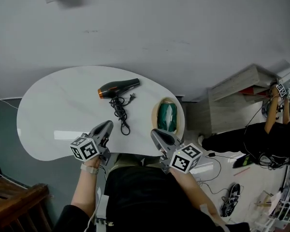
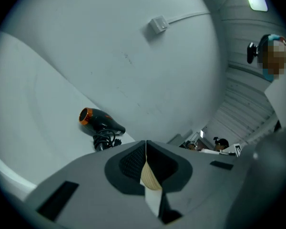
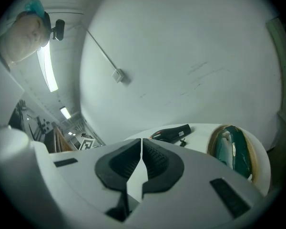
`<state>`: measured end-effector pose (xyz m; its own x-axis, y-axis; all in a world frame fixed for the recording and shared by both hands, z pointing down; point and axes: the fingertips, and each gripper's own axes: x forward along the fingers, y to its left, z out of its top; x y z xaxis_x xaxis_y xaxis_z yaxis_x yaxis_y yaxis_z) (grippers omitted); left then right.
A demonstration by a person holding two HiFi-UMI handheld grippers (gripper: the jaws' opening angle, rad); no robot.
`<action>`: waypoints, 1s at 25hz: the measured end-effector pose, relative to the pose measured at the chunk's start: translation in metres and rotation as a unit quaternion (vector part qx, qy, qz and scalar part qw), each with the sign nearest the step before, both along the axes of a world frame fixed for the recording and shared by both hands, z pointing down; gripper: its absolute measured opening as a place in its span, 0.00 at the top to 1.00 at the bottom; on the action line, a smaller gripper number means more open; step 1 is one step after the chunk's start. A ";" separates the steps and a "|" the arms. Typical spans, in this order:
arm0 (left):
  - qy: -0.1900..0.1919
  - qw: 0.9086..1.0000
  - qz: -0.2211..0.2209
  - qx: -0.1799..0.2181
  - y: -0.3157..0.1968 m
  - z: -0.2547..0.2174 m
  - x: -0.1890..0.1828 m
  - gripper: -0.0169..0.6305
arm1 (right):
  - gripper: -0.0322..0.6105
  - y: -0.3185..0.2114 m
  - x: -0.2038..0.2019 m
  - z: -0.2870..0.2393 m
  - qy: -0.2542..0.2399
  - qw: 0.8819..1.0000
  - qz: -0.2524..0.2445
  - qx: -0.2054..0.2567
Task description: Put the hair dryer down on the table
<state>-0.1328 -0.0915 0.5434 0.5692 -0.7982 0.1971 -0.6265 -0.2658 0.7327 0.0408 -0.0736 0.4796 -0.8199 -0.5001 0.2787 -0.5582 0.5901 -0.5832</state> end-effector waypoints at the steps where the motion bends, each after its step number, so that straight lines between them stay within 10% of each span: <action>1: -0.017 1.000 0.004 0.009 0.004 -0.007 0.002 0.96 | 0.91 0.003 -0.001 -0.003 -0.003 1.000 -0.004 0.004; 14: -0.177 0.976 0.028 0.119 0.054 -0.106 0.038 0.96 | 0.92 0.029 -0.014 -0.056 -0.017 0.995 -0.056 0.079; 25: -0.233 0.960 0.014 0.157 0.087 -0.153 0.058 0.96 | 0.92 0.056 -0.017 -0.089 0.004 0.984 -0.102 0.148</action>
<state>-0.0747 -0.0047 0.3909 0.4996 -0.8458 0.1869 -0.8561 -0.4491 0.2557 0.0235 -0.0172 0.3910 -0.9100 -0.3860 0.1518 -0.4145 0.8334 -0.3656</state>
